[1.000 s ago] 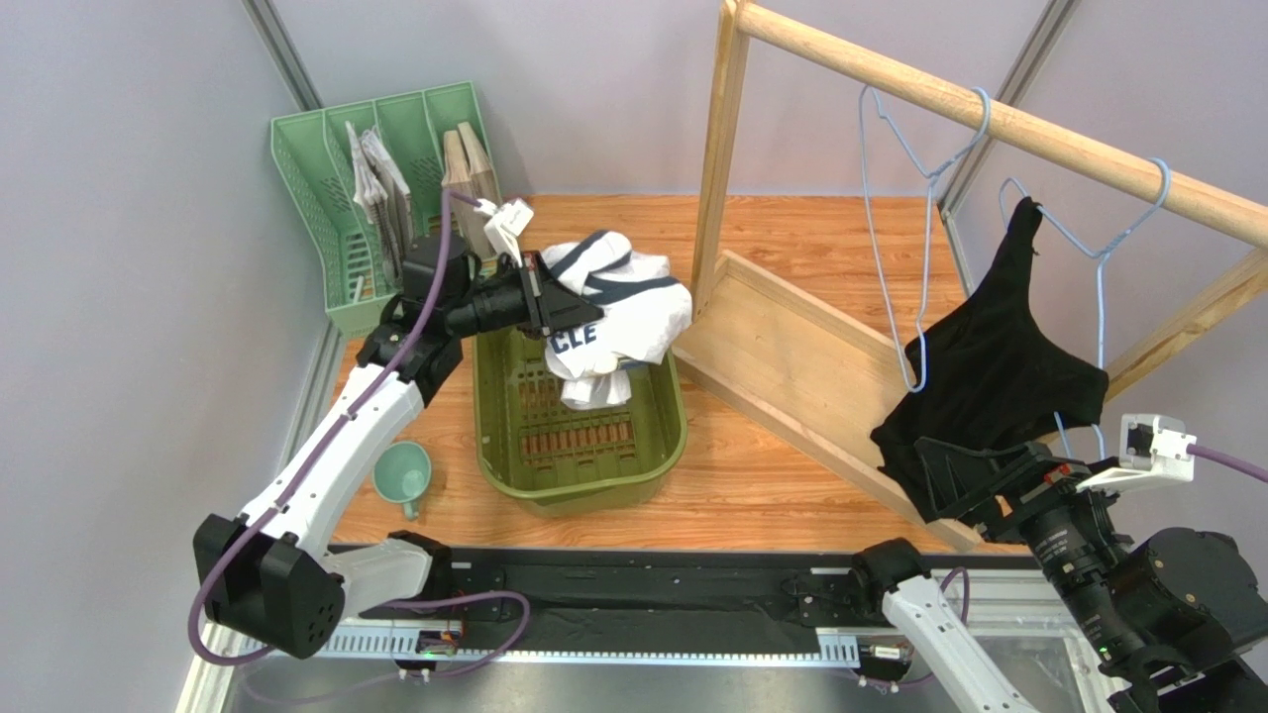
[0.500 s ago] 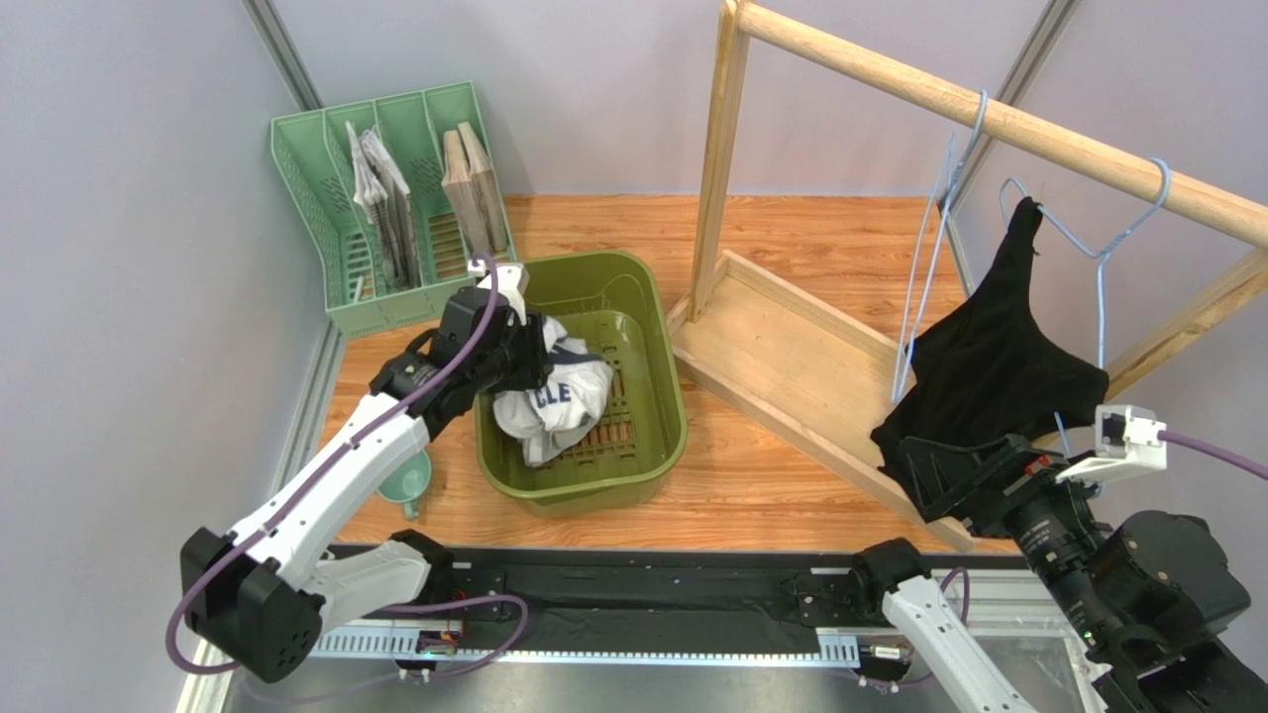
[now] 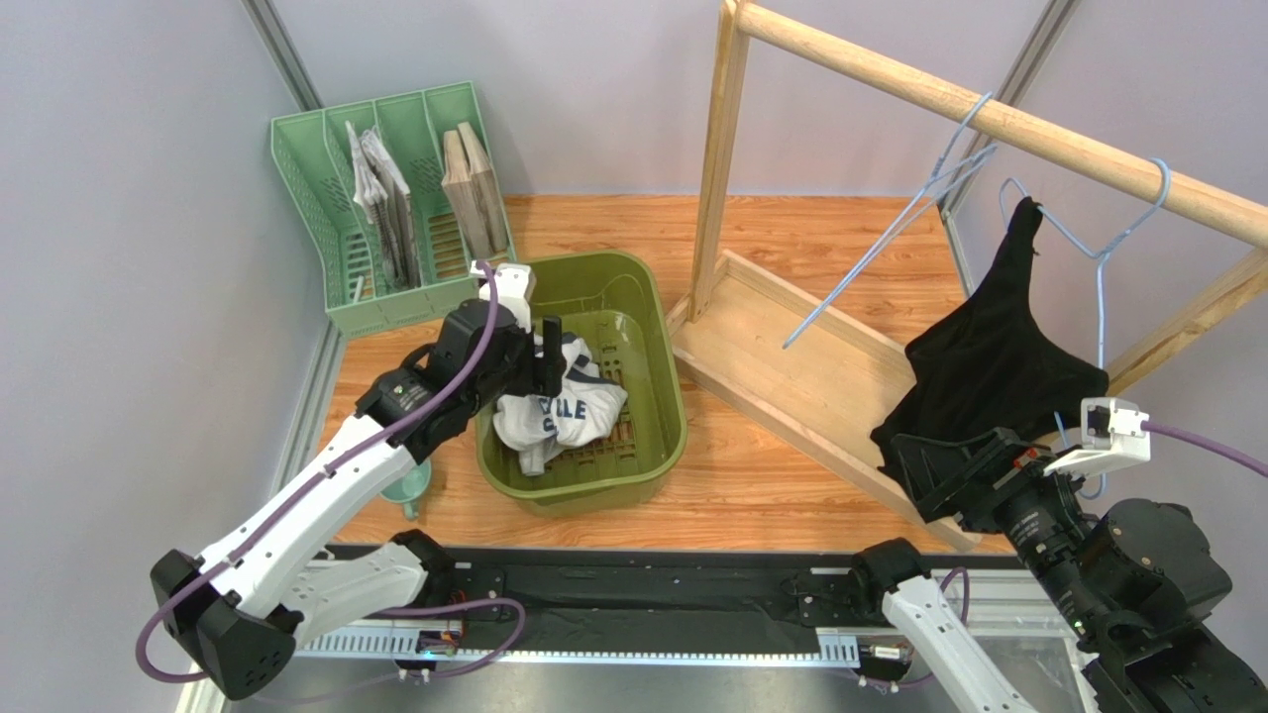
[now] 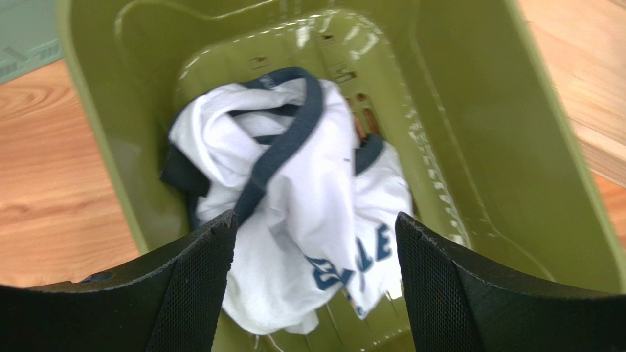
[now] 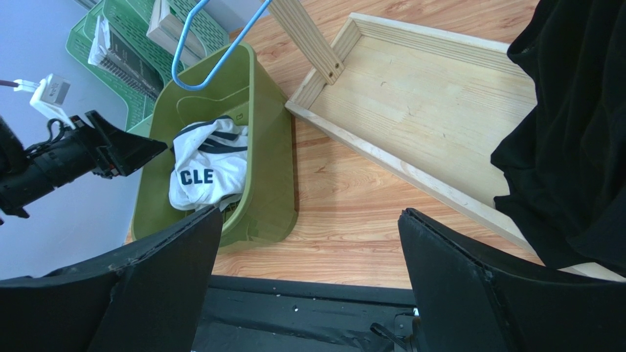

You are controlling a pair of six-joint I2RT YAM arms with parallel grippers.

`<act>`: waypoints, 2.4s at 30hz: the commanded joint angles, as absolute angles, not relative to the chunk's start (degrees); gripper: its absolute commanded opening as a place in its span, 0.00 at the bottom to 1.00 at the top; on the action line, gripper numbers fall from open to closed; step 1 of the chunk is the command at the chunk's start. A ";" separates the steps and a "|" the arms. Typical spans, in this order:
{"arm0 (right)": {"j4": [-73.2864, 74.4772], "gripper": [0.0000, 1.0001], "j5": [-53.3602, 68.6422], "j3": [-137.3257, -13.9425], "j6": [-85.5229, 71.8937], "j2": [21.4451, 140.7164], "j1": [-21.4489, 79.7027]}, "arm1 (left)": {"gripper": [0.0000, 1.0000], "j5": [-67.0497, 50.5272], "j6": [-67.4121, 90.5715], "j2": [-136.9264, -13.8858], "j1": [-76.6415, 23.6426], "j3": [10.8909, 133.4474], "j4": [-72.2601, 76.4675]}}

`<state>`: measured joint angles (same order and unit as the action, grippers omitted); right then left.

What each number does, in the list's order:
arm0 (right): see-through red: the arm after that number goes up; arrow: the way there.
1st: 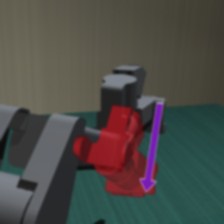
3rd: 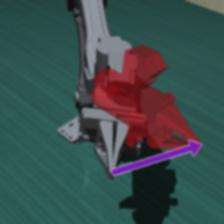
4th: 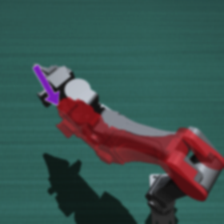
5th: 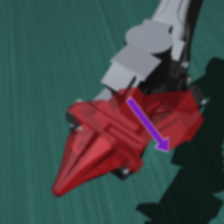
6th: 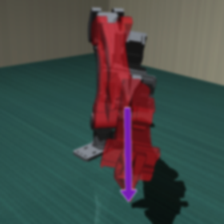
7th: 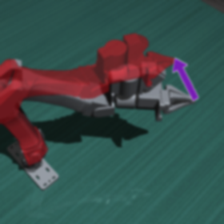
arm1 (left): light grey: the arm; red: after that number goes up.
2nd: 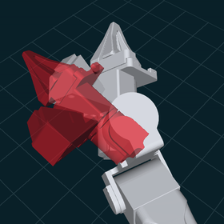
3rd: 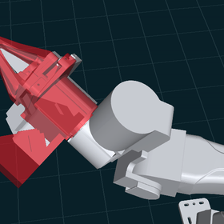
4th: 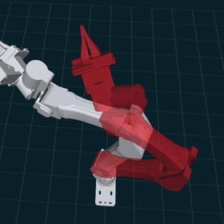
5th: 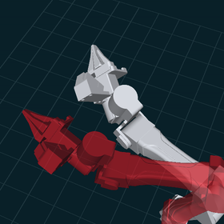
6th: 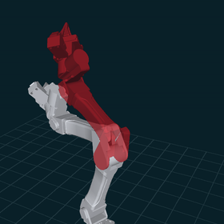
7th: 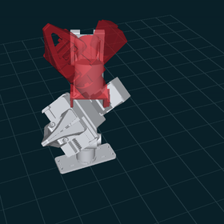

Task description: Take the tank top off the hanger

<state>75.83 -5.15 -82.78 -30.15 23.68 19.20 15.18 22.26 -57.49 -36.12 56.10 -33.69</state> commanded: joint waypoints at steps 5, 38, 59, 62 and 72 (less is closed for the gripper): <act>74.18 0.97 -7.03 -83.67 -29.36 24.43 19.25 | 0.82 -9.35 21.17 -48.00 -39.72 55.12 -23.57; 66.53 1.00 -67.24 -116.38 -0.79 61.62 19.25 | 0.85 -21.27 18.99 -57.23 -84.73 43.95 6.07; 66.00 1.00 -59.52 -90.45 -9.75 43.07 19.16 | 0.84 -22.50 20.83 -56.34 -85.43 43.42 4.57; 65.92 1.00 -59.93 -86.93 -10.72 42.19 19.16 | 0.84 -21.80 21.09 -55.72 -86.04 43.07 3.52; 66.01 0.90 -57.93 -81.04 -10.99 39.11 19.07 | 0.84 -19.51 21.36 -53.35 -86.40 42.01 1.05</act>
